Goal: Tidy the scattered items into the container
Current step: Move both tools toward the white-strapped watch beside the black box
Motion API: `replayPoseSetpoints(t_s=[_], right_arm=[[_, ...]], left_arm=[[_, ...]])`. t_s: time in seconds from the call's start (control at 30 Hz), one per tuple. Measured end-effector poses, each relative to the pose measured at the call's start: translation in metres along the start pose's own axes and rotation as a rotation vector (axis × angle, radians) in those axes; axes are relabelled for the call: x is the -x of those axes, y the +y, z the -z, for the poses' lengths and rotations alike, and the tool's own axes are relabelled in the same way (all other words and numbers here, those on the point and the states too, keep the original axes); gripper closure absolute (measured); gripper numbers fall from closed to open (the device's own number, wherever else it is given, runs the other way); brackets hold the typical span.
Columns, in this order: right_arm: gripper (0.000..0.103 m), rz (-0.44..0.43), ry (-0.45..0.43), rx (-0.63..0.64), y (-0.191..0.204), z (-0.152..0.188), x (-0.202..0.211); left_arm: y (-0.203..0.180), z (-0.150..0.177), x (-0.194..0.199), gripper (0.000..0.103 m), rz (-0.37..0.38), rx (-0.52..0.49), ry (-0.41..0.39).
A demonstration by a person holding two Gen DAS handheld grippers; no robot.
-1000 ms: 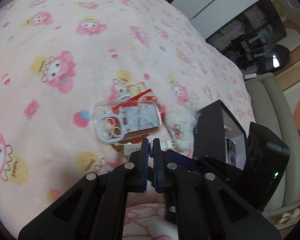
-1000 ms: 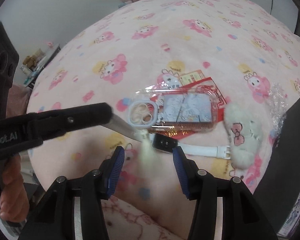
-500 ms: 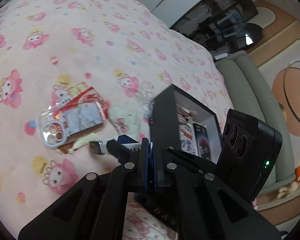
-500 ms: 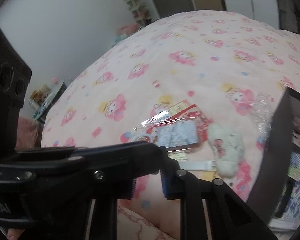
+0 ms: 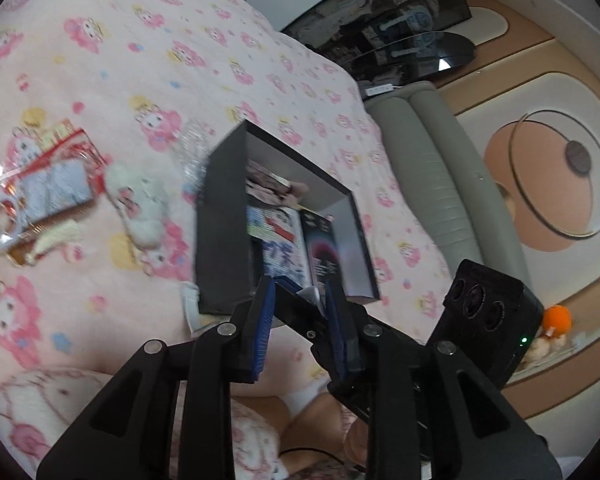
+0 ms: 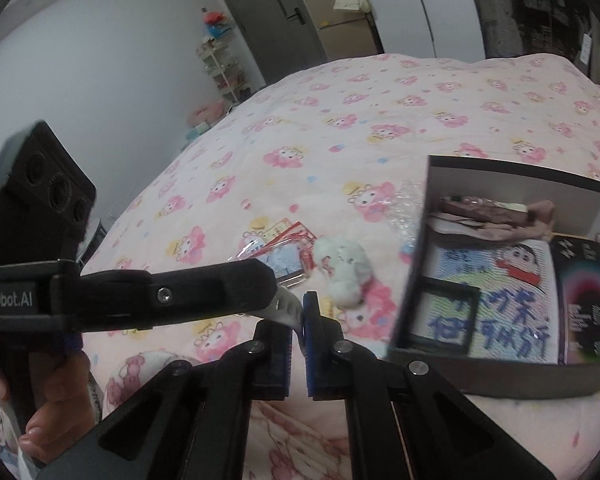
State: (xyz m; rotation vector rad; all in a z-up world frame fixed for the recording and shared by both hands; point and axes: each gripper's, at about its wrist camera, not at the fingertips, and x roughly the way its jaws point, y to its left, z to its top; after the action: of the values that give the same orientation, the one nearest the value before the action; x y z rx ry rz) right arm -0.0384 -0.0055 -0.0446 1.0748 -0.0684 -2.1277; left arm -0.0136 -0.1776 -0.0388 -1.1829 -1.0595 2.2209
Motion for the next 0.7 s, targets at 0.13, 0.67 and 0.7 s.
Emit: replayPoseSetpoints(t_s=[0.13,0.67,0.7], right_arm=[[0.100,0.023,-0.037,-0.031,-0.015,0.009,0.024],[0.100,0.154,-0.068,-0.299,-0.128,0.061,0.059],[0.100,0.162,-0.066,-0.317,-0.134,0.064,0.058]], left_arm=[[-0.010,0.009,-0.009,0.078,0.060,0.013,0.005],[0.000,0.063,-0.103,0.078,-0.299,0.039,0.256],[-0.001,0.065,-0.108,0.078,-0.318,0.028,0.274]])
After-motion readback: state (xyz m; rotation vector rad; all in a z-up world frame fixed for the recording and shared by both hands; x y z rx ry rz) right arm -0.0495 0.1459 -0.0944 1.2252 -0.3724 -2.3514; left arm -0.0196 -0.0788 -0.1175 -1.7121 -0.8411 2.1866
